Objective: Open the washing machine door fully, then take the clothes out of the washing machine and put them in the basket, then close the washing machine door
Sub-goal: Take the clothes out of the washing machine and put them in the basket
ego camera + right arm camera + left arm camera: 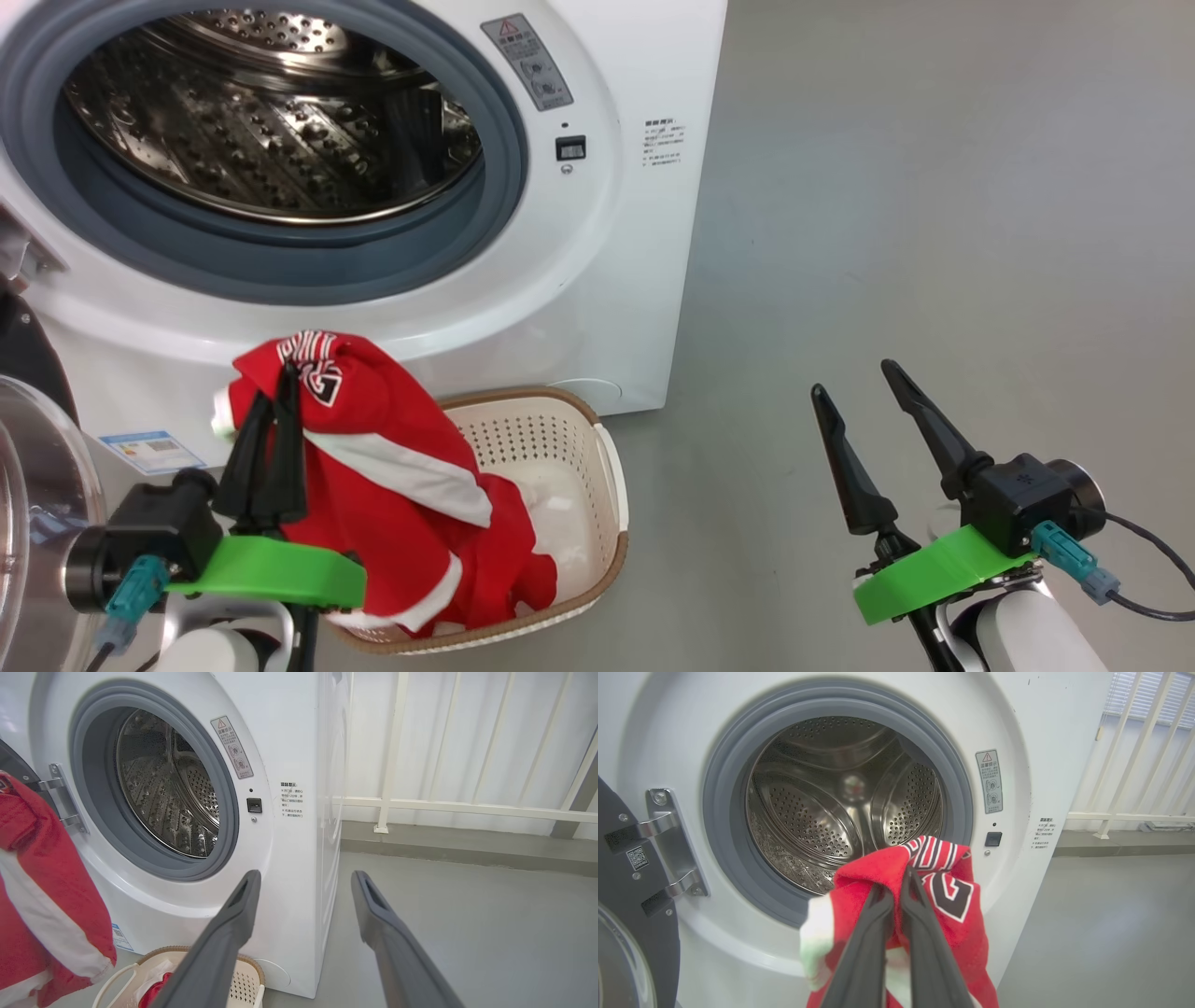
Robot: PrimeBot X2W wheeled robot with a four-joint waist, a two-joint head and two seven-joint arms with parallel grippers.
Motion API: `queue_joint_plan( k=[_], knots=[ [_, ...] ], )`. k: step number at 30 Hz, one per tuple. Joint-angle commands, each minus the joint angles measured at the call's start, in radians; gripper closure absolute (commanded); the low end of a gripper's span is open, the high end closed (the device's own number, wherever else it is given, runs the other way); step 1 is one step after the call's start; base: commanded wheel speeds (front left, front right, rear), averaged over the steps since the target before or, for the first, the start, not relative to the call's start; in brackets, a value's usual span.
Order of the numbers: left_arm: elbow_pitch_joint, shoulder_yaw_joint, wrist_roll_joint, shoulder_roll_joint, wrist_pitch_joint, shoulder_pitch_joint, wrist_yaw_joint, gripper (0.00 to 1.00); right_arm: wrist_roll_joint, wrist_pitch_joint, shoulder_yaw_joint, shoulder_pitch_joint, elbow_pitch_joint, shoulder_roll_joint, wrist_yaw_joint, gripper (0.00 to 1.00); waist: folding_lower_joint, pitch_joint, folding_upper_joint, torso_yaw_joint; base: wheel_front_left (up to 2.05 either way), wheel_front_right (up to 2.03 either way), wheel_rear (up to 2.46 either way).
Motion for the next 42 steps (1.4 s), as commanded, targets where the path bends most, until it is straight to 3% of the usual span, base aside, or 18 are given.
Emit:
queue_joint_plan(
  k=[1,11,42],
  knots=[
    [-0.026,0.032,-0.008,0.013,0.004,-0.008,0.005,1.00,0.016,-0.006,0.030,-0.012,-0.022,0.001,0.006,0.00,0.0001,0.009,0.0000,-0.004,0.00,0.00,0.00],
    [0.135,0.013,-0.044,-0.004,0.038,-0.074,-0.023,1.00,0.015,-0.006,0.034,-0.040,-0.020,0.001,0.006,0.00,0.0001,0.084,0.0000,-0.019,0.00,0.00,0.00],
    [0.922,-0.004,-0.149,-0.002,0.198,-0.510,-0.144,1.00,0.044,-0.006,0.079,-0.172,-0.033,0.001,0.006,0.00,0.0001,0.399,0.0000,-0.127,0.00,0.00,0.00]
  ],
)
